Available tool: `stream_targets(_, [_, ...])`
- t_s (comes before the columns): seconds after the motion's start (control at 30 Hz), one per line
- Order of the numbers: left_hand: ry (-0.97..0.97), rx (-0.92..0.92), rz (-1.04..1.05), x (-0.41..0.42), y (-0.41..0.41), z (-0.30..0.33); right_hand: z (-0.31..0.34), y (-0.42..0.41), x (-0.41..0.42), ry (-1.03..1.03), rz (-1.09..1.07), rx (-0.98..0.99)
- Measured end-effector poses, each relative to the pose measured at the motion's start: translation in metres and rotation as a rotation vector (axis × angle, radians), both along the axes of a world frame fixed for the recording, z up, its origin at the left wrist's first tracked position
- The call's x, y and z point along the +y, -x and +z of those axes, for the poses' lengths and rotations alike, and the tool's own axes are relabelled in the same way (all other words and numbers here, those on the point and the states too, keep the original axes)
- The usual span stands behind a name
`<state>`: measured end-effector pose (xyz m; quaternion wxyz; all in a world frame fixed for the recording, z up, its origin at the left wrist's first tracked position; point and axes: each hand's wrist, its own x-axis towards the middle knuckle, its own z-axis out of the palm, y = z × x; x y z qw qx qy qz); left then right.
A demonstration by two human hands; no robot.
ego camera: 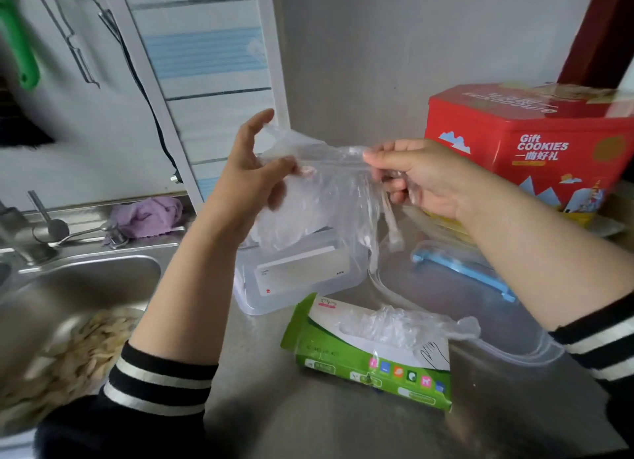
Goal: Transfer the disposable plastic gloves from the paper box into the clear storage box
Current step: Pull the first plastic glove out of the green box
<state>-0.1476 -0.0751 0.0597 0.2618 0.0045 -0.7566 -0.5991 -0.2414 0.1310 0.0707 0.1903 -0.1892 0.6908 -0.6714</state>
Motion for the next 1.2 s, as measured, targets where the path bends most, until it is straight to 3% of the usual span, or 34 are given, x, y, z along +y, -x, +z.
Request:
stream_targets(0.17, [0.141,-0.11,-0.007,-0.022,-0.012,0.009,0.0,0.02,-0.02,-0.012,-0.18,0.087])
stream_targets(0.3, [0.11,-0.114,0.006,-0.029,-0.014,0.01,0.0,0.029,-0.035,-0.098,-0.239,0.26])
stream_targets(0.43, [-0.011,-0.015,0.178,-0.035,-0.007,0.008,-0.006,0.037,-0.042,-0.137,-0.277,0.398])
stream_targets(0.53, [0.158,0.007,0.372,-0.045,0.002,-0.002,-0.008,0.037,-0.046,-0.284,-0.277,0.465])
stream_targets(0.57, [0.24,0.002,0.42,-0.049,0.004,-0.004,-0.008,0.034,-0.047,-0.416,-0.306,0.569])
stream_targets(0.63, [0.402,-0.032,0.476,-0.056,0.006,-0.007,-0.008,0.022,-0.049,-0.652,-0.426,0.984])
stream_targets(0.7, [0.549,-0.115,0.523,-0.059,0.005,-0.008,-0.004,0.003,-0.057,-0.607,-0.421,1.306])
stream_targets(0.77, [0.665,-0.22,0.549,-0.059,0.005,-0.01,0.002,-0.015,-0.069,-0.636,-0.129,1.166])
stream_targets(0.83, [0.766,-0.326,0.542,-0.059,0.005,-0.012,0.004,-0.024,-0.085,-0.895,0.214,0.869])
stream_targets(0.93, [0.906,-0.498,0.487,-0.06,0.004,-0.013,0.001,-0.024,-0.101,-1.167,0.482,0.696])
stream_targets(1.1, [1.144,-0.753,0.368,-0.056,0.004,-0.017,-0.011,-0.015,-0.115,-1.25,0.633,0.5])
stream_targets(1.2, [1.219,-0.741,0.347,-0.054,0.002,-0.019,-0.017,-0.014,-0.111,-1.05,0.585,0.578])
